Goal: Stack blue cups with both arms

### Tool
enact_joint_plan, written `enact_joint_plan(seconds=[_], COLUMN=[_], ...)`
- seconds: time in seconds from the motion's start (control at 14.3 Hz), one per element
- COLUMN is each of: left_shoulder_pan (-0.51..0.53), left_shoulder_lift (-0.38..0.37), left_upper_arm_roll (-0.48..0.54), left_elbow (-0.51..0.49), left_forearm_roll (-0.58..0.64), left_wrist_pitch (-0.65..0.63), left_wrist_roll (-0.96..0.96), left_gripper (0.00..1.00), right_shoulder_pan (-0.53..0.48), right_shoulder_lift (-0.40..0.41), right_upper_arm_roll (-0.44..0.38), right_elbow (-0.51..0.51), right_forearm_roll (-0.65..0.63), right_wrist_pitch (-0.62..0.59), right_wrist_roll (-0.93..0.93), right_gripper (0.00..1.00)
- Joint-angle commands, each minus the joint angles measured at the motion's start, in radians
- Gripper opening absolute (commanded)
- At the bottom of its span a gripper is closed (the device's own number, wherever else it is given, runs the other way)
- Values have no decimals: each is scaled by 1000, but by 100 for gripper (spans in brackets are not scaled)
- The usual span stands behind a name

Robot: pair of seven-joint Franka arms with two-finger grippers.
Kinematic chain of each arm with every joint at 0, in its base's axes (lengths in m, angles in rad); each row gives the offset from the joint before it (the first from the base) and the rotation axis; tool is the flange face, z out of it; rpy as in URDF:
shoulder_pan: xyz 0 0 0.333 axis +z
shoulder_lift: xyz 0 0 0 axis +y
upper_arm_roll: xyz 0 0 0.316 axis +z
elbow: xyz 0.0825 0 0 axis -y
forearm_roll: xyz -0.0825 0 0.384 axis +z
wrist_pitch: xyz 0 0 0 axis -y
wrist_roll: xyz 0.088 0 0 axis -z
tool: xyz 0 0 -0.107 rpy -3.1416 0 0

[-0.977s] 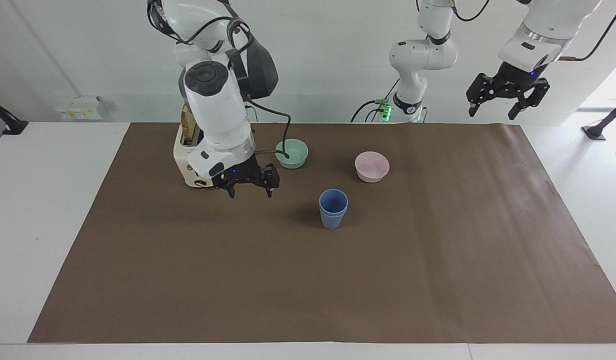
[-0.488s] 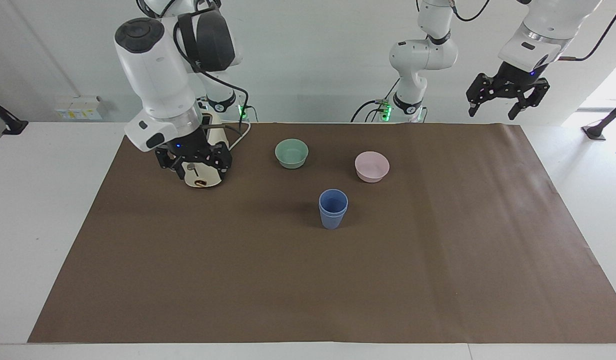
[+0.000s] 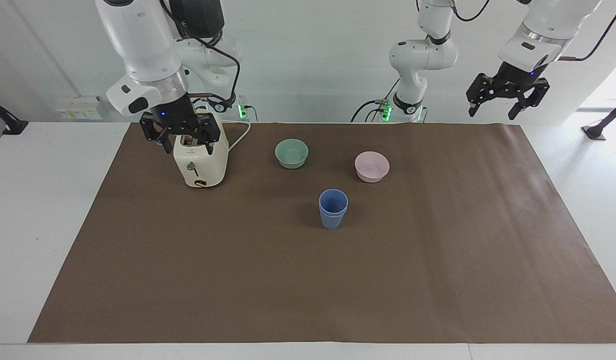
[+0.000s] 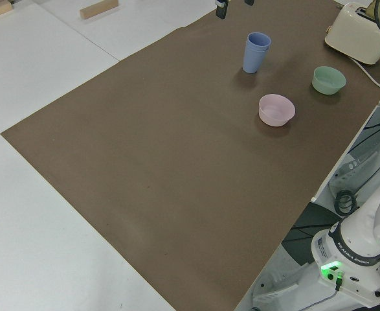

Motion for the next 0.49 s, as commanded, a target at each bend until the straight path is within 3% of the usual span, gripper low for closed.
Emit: enact_joint_plan(seconds=[0.0, 0.42], left_shoulder_pan=[18, 18], left_shoulder_lift=[-16, -16], left_upper_arm_roll=[-8, -8], left_elbow=[-7, -7], left_forearm_roll=[-10, -10], left_wrist_pitch=[-14, -14], left_wrist_roll=[9, 11], left_gripper=[100, 100], right_shoulder_pan=[-69, -111], right_shoulder_lift=[-28, -31], right_upper_arm_roll=[9, 9], right_elbow=[-25, -25], right_forearm_roll=[19, 27], right_wrist_pitch=[-30, -50], right_wrist_roll=[-59, -107], right_gripper=[100, 100])
